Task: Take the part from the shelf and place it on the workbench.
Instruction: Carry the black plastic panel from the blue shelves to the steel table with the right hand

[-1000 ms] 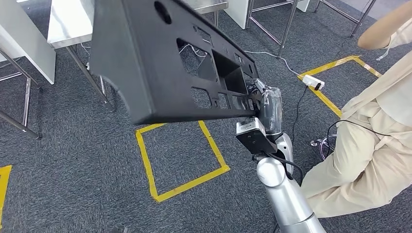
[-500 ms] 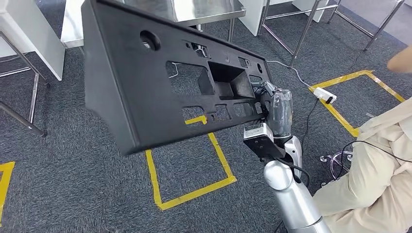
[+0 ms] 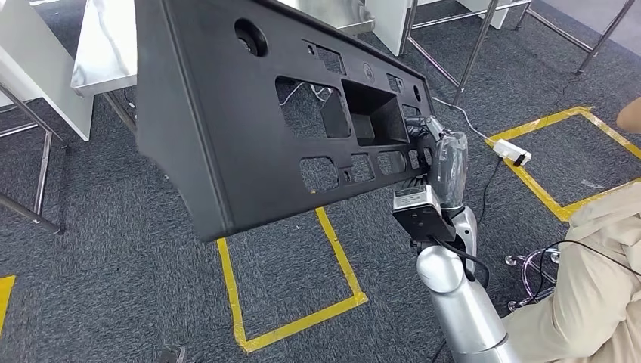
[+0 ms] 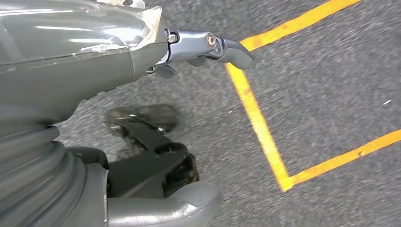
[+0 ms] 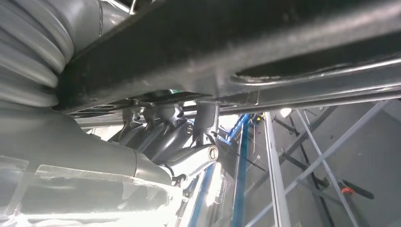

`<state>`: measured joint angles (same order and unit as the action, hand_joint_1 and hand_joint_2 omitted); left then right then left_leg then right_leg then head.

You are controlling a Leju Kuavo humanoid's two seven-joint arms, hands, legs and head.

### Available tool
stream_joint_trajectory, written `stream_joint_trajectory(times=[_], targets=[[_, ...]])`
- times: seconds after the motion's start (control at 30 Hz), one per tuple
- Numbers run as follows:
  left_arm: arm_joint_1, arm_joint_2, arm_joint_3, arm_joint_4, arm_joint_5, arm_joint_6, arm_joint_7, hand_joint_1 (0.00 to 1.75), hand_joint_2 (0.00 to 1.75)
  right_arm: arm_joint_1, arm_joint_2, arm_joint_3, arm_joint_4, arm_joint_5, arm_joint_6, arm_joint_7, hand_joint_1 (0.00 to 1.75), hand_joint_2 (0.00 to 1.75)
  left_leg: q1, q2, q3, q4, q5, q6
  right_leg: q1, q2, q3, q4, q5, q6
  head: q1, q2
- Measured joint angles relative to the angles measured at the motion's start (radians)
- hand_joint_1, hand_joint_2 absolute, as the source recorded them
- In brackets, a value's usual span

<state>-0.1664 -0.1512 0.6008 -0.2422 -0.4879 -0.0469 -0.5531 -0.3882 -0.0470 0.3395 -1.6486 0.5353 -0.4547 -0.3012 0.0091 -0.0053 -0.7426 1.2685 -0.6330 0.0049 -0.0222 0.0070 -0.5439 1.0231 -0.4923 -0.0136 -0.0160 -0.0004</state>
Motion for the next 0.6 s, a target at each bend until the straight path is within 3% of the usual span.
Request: stream_joint_trajectory(times=[0.03, 0.13, 0.17, 0.3, 0.37, 0.43, 0.47, 0.5, 0.57, 0.6], targets=[[0.000, 0.001, 0.000, 0.000, 0.002, 0.000, 0.001, 0.00, 1.75, 0.000, 0.000, 0.000, 0.001, -0.002, -0.002, -0.001, 1.75, 1.75, -0.002, 0.000, -0.003, -0.046, 0.028, 0.008, 0.003, 0.001, 0.019, 0.000, -0.013, 0.001, 0.000, 0.000], [0.003, 0.008, 0.000, 0.000, 0.006, 0.000, 0.003, 0.00, 1.75, 0.001, 0.000, 0.001, 0.006, -0.005, -0.008, -0.003, 1.75, 1.75, -0.020, -0.011, -0.001, -0.203, 0.229, 0.046, 0.013, 0.010, 0.057, 0.000, -0.054, 0.007, 0.000, 0.000], [0.004, 0.010, 0.001, 0.000, 0.006, -0.001, 0.004, 0.00, 1.75, 0.001, 0.001, 0.003, 0.008, -0.006, -0.009, -0.003, 1.75, 1.75, -0.026, -0.018, 0.000, -0.226, 0.272, 0.054, 0.017, 0.014, 0.062, -0.001, -0.066, 0.010, 0.000, 0.000], [-0.004, 0.009, 0.001, 0.000, 0.007, -0.001, 0.005, 0.00, 1.75, -0.007, 0.002, 0.004, 0.009, -0.006, -0.012, -0.005, 1.75, 1.75, -0.023, -0.026, 0.029, -0.242, 0.287, 0.058, 0.029, 0.014, 0.068, 0.020, -0.109, 0.020, -0.001, 0.000], [-0.010, 0.009, 0.001, 0.000, 0.007, -0.001, 0.006, 0.00, 1.75, -0.007, 0.000, 0.005, 0.009, -0.007, -0.013, -0.006, 1.75, 1.75, -0.024, -0.026, 0.044, -0.248, 0.278, 0.067, 0.027, 0.007, 0.013, 0.122, -0.149, 0.018, 0.000, 0.000], [-0.013, 0.009, 0.001, 0.000, 0.007, -0.002, 0.011, 0.00, 1.75, -0.003, -0.004, 0.005, 0.009, -0.009, -0.014, -0.006, 1.75, 1.75, -0.025, -0.027, 0.051, -0.248, 0.265, 0.074, 0.025, 0.006, -0.080, 0.244, -0.180, 0.019, 0.000, 0.000], [-0.012, 0.009, 0.001, 0.000, 0.008, -0.002, 0.016, 0.00, 1.75, 0.000, -0.006, 0.005, 0.010, -0.010, -0.014, -0.006, 1.75, 1.75, -0.025, -0.029, 0.056, -0.248, 0.259, 0.074, 0.024, 0.006, -0.113, 0.269, -0.173, 0.025, 0.000, 0.000], [-0.010, 0.009, 0.001, 0.000, 0.008, -0.002, 0.021, 0.00, 1.75, 0.003, -0.007, 0.004, 0.011, -0.012, -0.015, -0.007, 1.75, 1.75, -0.025, -0.031, 0.062, -0.247, 0.252, 0.073, 0.023, 0.006, -0.127, 0.255, -0.147, 0.035, 0.000, 0.000], [-0.006, 0.009, 0.001, 0.000, 0.008, -0.003, 0.028, 0.00, 1.75, 0.007, -0.010, 0.004, 0.015, -0.014, -0.018, -0.012, 1.75, 1.75, -0.025, -0.035, 0.078, -0.247, 0.238, 0.068, 0.020, 0.005, -0.106, 0.132, -0.058, 0.055, 0.001, 0.000], [-0.006, 0.009, 0.001, 0.000, 0.008, -0.004, 0.028, 0.00, 1.75, 0.008, -0.011, 0.004, 0.018, -0.015, -0.022, -0.016, 1.75, 1.75, -0.027, -0.037, 0.084, -0.245, 0.232, 0.064, 0.020, 0.005, -0.087, 0.069, -0.016, 0.057, 0.001, 0.000]])
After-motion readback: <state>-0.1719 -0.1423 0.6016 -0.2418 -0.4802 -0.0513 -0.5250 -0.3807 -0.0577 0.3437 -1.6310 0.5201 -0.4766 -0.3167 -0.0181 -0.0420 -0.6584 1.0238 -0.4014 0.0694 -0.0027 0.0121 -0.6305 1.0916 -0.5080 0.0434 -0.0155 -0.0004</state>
